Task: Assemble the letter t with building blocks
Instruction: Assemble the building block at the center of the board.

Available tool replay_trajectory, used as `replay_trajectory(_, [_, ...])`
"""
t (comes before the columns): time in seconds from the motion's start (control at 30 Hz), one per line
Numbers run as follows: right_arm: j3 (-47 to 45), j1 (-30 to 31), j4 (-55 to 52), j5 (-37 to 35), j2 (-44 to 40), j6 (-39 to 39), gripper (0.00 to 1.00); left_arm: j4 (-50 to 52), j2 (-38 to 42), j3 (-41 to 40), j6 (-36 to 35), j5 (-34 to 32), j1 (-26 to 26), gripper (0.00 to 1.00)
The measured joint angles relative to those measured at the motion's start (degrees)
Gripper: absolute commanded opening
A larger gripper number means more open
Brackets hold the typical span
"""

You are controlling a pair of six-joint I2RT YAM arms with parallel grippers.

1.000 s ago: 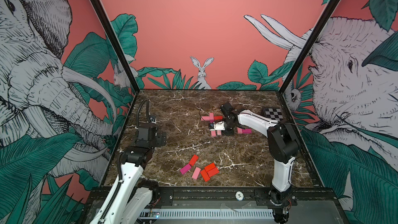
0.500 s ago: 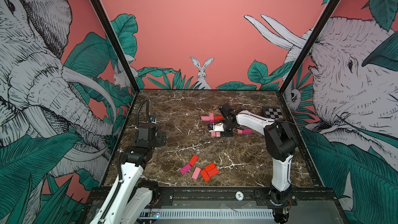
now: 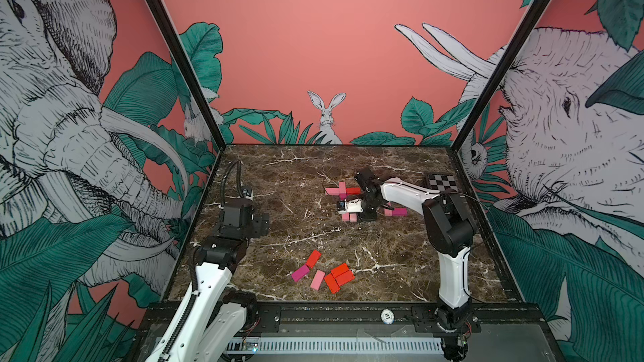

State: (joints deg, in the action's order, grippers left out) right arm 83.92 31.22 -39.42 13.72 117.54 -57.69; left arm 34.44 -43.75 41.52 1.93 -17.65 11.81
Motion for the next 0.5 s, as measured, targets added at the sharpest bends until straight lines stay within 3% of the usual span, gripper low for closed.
replay_trajectory(0.5, [1.29, -0.11, 0.11, 0.26, 1.14, -0.85, 0.17, 0.00, 0.00, 0.00, 0.00, 0.00, 0.00, 0.97])
